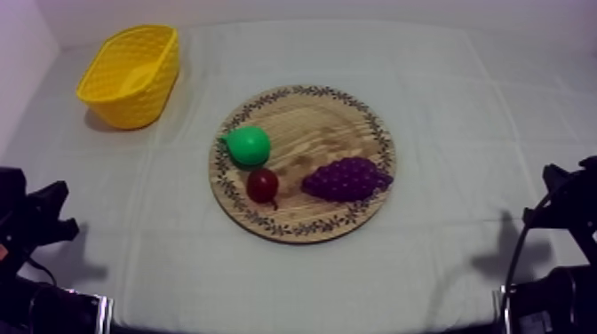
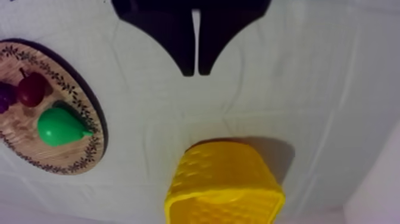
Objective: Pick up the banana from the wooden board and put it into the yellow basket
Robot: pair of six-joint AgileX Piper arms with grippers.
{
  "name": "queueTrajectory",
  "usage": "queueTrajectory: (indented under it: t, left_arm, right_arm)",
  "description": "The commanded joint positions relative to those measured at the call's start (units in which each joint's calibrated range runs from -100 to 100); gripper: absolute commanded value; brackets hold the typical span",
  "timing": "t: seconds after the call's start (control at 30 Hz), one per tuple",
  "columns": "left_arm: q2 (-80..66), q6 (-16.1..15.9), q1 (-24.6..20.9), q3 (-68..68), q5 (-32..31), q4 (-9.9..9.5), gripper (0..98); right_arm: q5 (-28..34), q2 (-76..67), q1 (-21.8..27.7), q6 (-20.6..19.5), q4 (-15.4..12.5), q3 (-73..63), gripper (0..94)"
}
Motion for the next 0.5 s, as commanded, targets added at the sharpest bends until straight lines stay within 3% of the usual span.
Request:
queueTrajectory:
  t: [0.0, 0.1, 0.27, 0.47]
  left_arm:
    - [-2.5, -0.2, 0.1, 0.4, 0.0, 0.00, 0.1]
    - [-3.0, -0.3, 0.3, 1.4, -1.9, 0.26, 0.1]
    - [-3.1, 6.0, 0.4, 4.9, -13.2, -0.82, 0.1]
    - [-3.2, 10.2, 0.5, 5.8, -16.6, -1.09, 0.1]
  right_arm:
    - [0.0, 0.0, 0.0, 0.0, 0.0, 0.1, 0.4]
    - [0.0, 0.0, 0.0, 0.0, 0.0, 0.1, 0.4]
    - [0.0, 0.0, 0.0, 0.0, 0.0, 0.1, 0.4]
    - [0.0, 0.0, 0.0, 0.0, 0.0, 0.1, 0.4]
